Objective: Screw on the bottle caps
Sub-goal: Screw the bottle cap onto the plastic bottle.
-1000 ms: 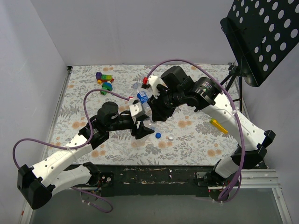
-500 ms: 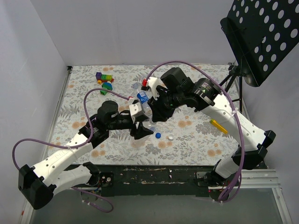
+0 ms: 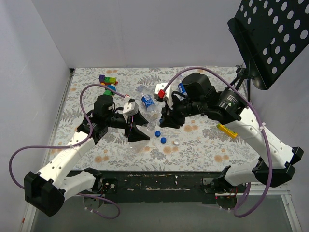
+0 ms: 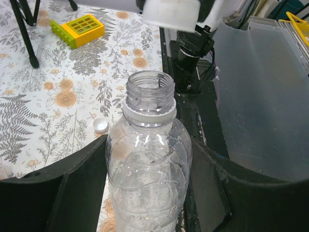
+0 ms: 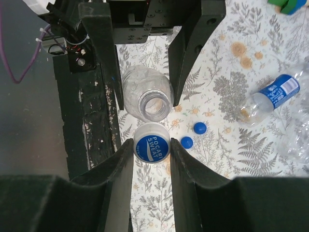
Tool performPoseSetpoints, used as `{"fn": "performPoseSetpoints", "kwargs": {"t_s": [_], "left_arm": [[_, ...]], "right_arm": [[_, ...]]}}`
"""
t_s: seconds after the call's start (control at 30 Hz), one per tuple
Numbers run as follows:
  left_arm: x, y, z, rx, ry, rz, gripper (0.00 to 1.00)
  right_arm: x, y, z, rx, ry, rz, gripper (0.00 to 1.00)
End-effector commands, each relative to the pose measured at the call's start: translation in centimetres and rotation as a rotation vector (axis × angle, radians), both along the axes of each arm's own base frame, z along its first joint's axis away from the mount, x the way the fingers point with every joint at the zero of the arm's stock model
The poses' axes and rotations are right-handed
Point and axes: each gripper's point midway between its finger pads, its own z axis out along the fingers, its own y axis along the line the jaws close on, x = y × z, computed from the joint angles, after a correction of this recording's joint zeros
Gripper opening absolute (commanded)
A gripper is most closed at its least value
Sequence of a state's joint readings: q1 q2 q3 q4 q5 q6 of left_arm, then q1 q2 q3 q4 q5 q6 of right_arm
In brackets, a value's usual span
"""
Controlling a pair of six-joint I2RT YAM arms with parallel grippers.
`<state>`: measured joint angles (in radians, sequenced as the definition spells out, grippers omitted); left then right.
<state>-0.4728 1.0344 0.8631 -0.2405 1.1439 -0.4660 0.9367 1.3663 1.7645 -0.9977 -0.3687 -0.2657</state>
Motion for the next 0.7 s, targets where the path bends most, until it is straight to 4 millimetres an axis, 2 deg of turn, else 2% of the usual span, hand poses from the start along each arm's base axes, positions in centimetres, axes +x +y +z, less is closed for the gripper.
{"fn": "performPoseSetpoints", "kwargs": {"t_s": [0.0,0.37,0.67], "left_arm": [[-1.1,0.3,1.7,-0.026,-0.055,-0.06,0.0],[-2.2,0.1,3.0,-0.074,-0.079,-0.159,0.0],[-2.2,0.1,3.1,-0.067,-0.076,-0.184,0.0]], "right_arm": [[-0.4,0.5,2.6,0.114,-0.119,0.092,0.01],[-2.0,1.3,1.0,0.146,-0.191,0.306,0.01],[-1.9,2.0,1.4,0.179,-0.288,0.386,0.01]]}}
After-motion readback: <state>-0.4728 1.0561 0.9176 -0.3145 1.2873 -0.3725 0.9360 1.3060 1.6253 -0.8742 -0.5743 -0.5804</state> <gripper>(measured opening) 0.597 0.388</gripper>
